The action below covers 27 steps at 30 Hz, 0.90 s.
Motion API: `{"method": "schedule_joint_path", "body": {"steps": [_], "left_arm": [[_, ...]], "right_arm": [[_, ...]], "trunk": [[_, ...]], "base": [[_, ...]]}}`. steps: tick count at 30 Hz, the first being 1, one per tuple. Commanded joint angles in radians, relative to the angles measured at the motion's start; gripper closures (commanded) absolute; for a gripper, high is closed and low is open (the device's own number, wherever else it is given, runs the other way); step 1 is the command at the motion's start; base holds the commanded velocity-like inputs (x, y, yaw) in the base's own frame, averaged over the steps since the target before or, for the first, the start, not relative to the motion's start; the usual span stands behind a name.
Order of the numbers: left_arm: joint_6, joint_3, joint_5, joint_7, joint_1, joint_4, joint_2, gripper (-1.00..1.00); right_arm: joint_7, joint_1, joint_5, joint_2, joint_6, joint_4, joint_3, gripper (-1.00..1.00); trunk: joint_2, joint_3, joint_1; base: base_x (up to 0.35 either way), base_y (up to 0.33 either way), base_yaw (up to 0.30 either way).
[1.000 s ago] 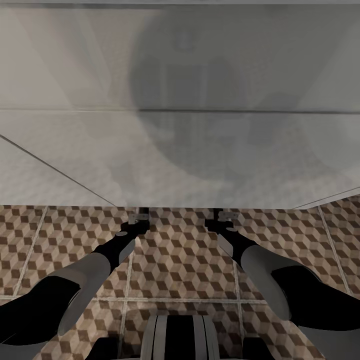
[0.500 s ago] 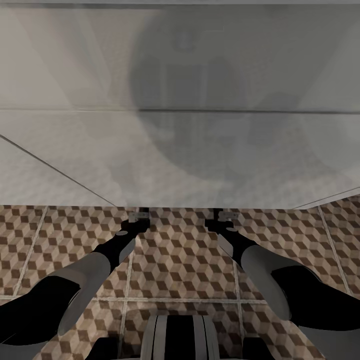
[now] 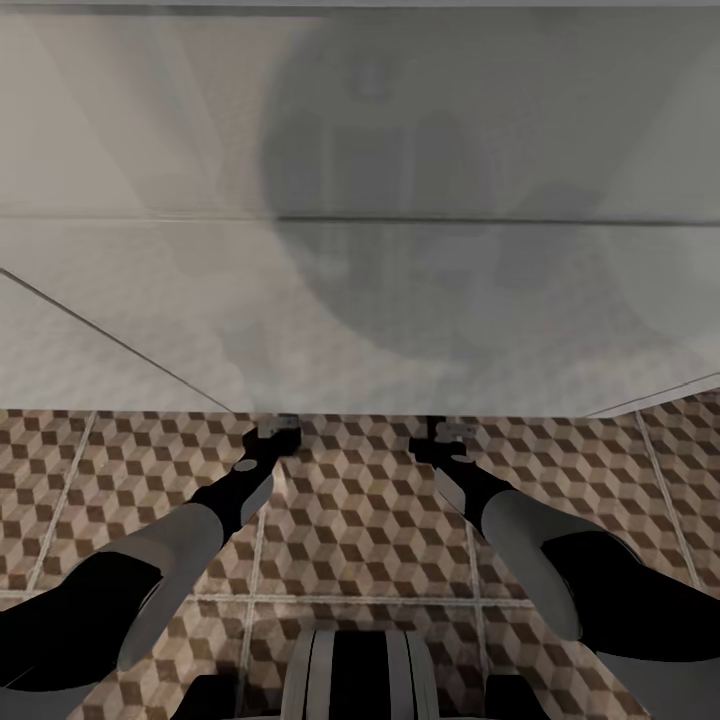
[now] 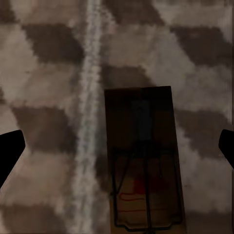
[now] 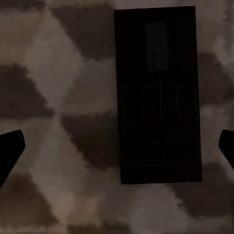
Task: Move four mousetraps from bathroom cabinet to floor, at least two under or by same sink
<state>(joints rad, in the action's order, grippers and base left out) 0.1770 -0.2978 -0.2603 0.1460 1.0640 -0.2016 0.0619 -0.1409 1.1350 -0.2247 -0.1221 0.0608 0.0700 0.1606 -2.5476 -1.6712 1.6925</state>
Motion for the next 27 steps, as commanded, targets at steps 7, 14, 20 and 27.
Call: {"method": "schedule_joint_path", "body": {"steps": [7,14,20,27], "left_arm": [[0.005,-0.005,-0.011,0.061,0.001,-0.015,0.02,-1.0],[0.003,-0.003,-0.014,0.092,0.001,-0.043,0.026,-1.0],[0.0,-0.004,-0.015,0.099,0.001,-0.055,0.029,-1.0],[0.0,-0.004,-0.013,0.102,0.001,-0.061,0.03,-1.0]], "right_arm": [[-0.003,0.0,-0.008,-0.001,0.002,-0.001,0.01,-1.0],[-0.003,0.001,-0.006,-0.001,0.001,0.0,0.012,-1.0],[-0.003,0.001,-0.006,0.0,0.001,0.0,0.012,-1.0],[-0.003,0.001,-0.004,0.0,0.0,0.001,0.013,-1.0]], "trunk": [[0.0,0.0,0.0],[0.0,0.0,0.0],[0.0,0.0,0.0],[0.0,0.0,0.0]], "base": [[-0.196,0.0,0.0],[-0.305,0.0,0.0],[-0.334,0.0,0.0],[-0.341,0.0,0.0]]}}
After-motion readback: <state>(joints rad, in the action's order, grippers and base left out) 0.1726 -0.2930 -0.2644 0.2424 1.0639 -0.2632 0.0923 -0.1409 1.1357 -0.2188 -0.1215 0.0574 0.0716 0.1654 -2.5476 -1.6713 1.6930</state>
